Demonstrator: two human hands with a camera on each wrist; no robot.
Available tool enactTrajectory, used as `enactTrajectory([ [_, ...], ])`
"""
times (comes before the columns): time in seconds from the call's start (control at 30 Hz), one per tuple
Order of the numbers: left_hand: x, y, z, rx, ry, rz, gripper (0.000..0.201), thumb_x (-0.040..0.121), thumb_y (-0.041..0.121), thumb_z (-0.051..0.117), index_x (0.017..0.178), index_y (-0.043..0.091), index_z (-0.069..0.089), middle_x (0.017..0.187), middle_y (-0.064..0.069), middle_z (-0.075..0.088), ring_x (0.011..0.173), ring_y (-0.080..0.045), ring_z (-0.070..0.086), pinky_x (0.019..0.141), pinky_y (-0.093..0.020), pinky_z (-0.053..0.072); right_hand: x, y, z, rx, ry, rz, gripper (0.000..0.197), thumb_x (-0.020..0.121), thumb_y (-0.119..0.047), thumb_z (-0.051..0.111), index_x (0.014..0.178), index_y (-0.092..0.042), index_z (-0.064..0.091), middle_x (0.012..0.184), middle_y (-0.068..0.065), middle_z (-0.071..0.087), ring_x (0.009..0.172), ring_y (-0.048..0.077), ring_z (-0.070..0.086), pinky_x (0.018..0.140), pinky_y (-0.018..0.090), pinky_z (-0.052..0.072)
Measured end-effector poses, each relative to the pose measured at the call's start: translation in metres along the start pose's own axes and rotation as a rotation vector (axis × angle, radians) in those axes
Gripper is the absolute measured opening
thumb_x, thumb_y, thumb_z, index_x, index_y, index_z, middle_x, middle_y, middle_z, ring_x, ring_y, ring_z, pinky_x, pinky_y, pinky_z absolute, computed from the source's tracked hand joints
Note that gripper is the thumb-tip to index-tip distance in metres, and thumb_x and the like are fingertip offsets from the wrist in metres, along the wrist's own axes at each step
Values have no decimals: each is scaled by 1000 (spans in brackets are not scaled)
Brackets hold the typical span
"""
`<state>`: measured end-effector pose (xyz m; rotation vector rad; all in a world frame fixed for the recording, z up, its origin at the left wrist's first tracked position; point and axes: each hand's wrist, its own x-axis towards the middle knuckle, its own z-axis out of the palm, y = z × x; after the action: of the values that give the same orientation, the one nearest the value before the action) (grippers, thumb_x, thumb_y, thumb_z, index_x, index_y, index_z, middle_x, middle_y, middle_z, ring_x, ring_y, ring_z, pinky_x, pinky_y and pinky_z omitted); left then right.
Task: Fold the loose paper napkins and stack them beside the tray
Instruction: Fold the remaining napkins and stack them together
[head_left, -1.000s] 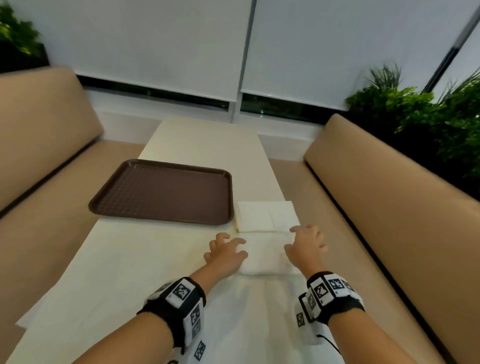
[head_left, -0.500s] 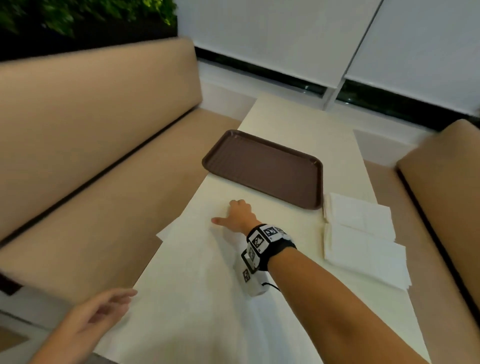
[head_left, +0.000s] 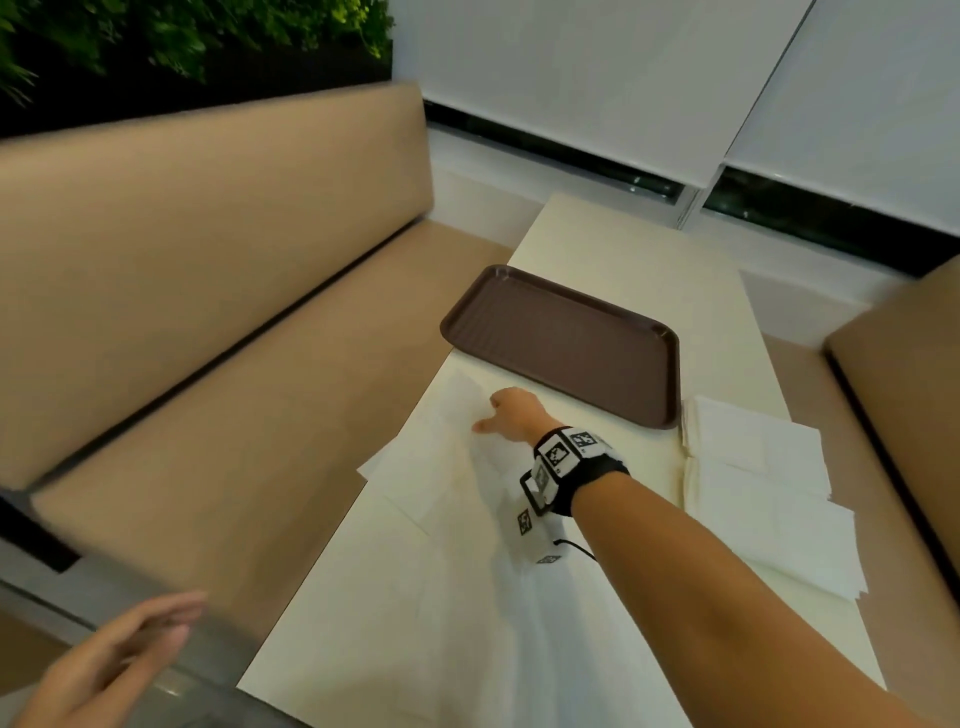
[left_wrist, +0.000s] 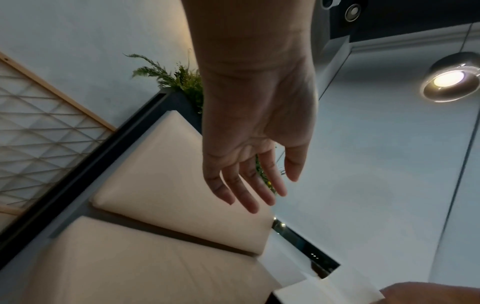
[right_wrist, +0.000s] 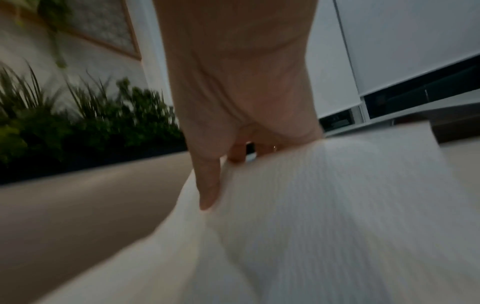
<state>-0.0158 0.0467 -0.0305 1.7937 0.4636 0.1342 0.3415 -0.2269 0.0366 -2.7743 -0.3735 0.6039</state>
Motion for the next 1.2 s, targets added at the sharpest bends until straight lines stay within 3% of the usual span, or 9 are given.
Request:
enactTrajectory([
  [0.07, 14, 40, 15, -64, -9, 29, 39, 66, 62, 72, 95, 37, 72, 99, 11, 73, 90, 8, 63, 81, -13, 48, -20, 0, -24, 89, 14, -168, 22, 85, -29, 69, 96, -10, 64, 99, 6, 59, 96, 24, 56, 83, 33, 43],
  [0.13, 34, 72, 40, -176, -18, 86, 37, 60, 51, 78, 92, 35, 71, 107, 6, 69, 87, 13, 60, 79, -6, 46, -53, 0, -52, 217, 45, -321, 12, 86, -21, 70, 94, -12, 67, 94, 1, 64, 88, 19, 60, 82, 32, 48],
  [0.27, 79, 128, 99, -242, -91, 84, 96, 35, 55, 77, 124, 45, 46, 129, 12, 49, 118, 1, 48, 91, -23, 38, -133, 4, -99, 543, 30, -504, 3, 86, -10, 67, 89, -11, 66, 88, 2, 70, 77, 15, 66, 71, 26, 54],
  [0.37, 108, 167, 142, -373, -279, 101, 139, 17, 61, 89, 138, 41, 25, 137, 8, 43, 126, -8, 45, 102, -29, 39, -185, 18, -123, 746, 74, -554, 25, 85, -8, 65, 106, 4, 63, 100, 18, 70, 88, 24, 68, 76, 30, 56],
  [0.47, 118, 206, 181, -473, -484, 194, 123, 26, 51, 94, 134, 21, 43, 125, 2, 63, 114, -14, 61, 82, -19, 52, -217, 43, -132, 964, 178, -570, 30, 77, -16, 68, 104, -3, 65, 101, 11, 71, 90, 25, 69, 80, 36, 57],
  [0.6, 105, 240, 213, -503, -567, 292, 70, 36, 51, 92, 95, 19, 72, 102, 0, 74, 96, -15, 70, 75, -20, 55, -242, 83, -127, 1066, 443, -465, 26, 77, -15, 67, 102, -11, 66, 102, 7, 71, 91, 24, 68, 78, 37, 55],
  [0.87, 95, 257, 233, -445, -662, 345, 59, 45, 60, 85, 89, 24, 77, 99, -5, 75, 90, -20, 72, 71, -25, 57, -285, 136, -89, 1070, 600, -279, 32, 80, 11, 63, 110, -1, 66, 107, 8, 72, 103, 22, 68, 89, 32, 54],
  [1.07, 89, 260, 235, -428, -682, 357, 59, 49, 69, 78, 89, 26, 78, 99, -2, 75, 92, -17, 71, 75, -22, 56, -289, 142, -77, 1028, 749, -211, 22, 88, 1, 61, 104, -11, 70, 99, 3, 75, 91, 21, 71, 84, 37, 56],
  [1.2, 84, 257, 237, -550, -685, 326, 28, 74, 39, 69, 98, 25, 73, 101, 4, 74, 90, -12, 70, 70, -21, 56, -291, 142, -74, 1102, 741, -302, 33, 89, 6, 55, 95, -21, 75, 99, 1, 74, 91, 19, 70, 80, 32, 57],
])
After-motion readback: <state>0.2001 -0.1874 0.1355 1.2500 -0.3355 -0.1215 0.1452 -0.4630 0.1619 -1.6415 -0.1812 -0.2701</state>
